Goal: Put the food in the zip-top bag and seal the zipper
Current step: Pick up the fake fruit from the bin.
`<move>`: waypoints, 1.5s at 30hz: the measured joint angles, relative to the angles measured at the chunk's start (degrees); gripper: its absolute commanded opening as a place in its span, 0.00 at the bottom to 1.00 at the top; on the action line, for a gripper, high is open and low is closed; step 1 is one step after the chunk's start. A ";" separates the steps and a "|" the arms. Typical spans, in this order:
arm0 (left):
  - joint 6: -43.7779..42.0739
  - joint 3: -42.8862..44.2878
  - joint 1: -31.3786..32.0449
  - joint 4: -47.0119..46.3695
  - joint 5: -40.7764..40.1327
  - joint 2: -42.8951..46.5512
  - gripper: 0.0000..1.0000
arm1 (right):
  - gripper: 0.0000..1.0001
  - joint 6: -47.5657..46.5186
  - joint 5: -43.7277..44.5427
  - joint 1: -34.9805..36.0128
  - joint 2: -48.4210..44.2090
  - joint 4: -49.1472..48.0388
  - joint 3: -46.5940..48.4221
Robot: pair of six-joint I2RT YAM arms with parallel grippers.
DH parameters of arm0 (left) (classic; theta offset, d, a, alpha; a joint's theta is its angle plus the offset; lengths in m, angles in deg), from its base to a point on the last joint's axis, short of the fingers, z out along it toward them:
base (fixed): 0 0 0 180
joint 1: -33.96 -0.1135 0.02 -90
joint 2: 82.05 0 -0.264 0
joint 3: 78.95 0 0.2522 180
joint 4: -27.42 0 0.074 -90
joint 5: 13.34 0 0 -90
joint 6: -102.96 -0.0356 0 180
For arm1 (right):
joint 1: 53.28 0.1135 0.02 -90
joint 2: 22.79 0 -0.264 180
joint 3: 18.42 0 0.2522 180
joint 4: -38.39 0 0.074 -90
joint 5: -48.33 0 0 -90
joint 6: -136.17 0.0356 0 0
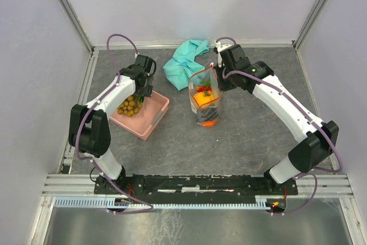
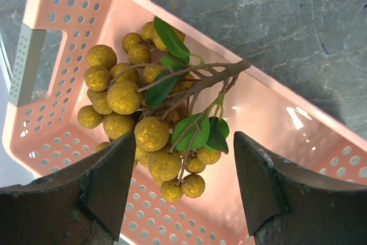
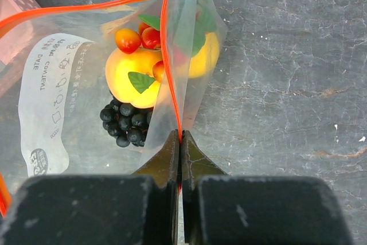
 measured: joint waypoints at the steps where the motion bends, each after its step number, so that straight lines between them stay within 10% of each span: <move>1: -1.25 -1.16 0.00 -1.31 0.39 0.00 0.77 | 0.02 0.00 -0.04 0.00 0.00 -0.02 -0.07; 18: -10.40 -4.37 0.00 -15.52 -1.90 -5.07 0.64 | 0.02 0.00 -0.22 -0.17 0.00 -0.42 -0.48; 36: -12.52 -4.68 0.00 -16.33 -6.54 -5.95 0.08 | 0.02 0.00 -0.48 -0.42 0.02 -0.42 -0.48; 45: -10.62 0.96 0.26 -7.17 -9.70 0.28 0.03 | 0.02 0.02 -1.14 -0.44 0.00 -0.42 -0.48</move>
